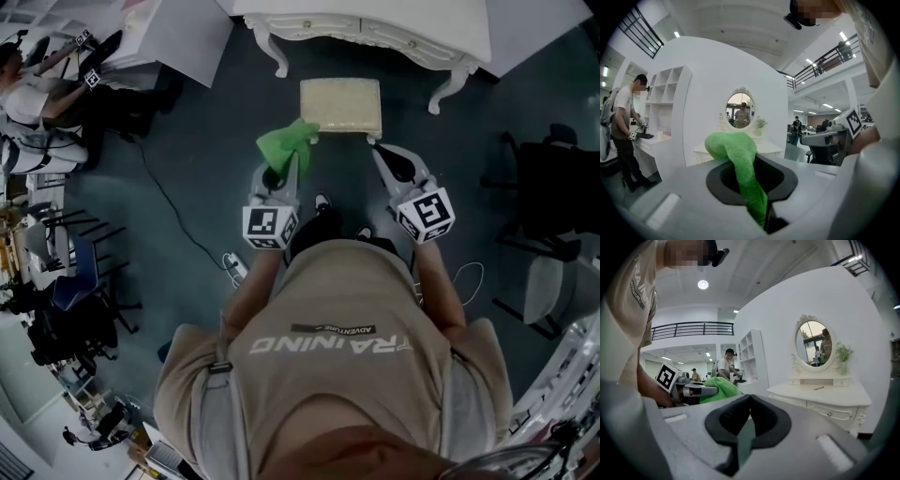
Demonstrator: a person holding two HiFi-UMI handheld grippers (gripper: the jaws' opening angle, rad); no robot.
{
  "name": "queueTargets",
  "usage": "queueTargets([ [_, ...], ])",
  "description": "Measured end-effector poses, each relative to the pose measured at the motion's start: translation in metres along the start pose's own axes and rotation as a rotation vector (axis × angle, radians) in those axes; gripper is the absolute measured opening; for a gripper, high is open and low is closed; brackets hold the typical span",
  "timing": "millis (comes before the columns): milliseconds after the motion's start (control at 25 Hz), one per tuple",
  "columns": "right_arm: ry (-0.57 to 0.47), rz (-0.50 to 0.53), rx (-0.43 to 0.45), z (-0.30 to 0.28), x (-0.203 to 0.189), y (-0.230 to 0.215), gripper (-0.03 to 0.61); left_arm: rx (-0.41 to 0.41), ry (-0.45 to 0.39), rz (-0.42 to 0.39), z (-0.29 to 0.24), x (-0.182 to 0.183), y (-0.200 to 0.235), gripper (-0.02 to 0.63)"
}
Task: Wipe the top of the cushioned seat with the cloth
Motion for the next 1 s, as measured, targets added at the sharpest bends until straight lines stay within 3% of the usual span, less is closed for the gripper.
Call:
queueTargets([
  [280,0.012,-0.008,-0.111,-0.05,0.034,0.0,0.002,-0.112,-0.033,-0.049,-0.035,0.025,0.052,0.048],
  [520,0.03,-0.007,-0.181,-0.102,0.051,-0.001,0.002,-0.185,-0.043,-0.155,-0.065,0.036,0.094,0.048],
  [1000,0.068,-0.042,-0.181,-0.146,0.058,-0.038,0.002,-0.224,0.004,-0.089,-0.119,0.043,0.122,0.048],
])
Point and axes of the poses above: the fingertips, and each gripper's own axes: z backward along the fingers, y to its left, x out of its top, the point moved 2 cm from there along z, backward along the fingers, and after that the axes turned 15 degrees about y, right-handed, at the moved point
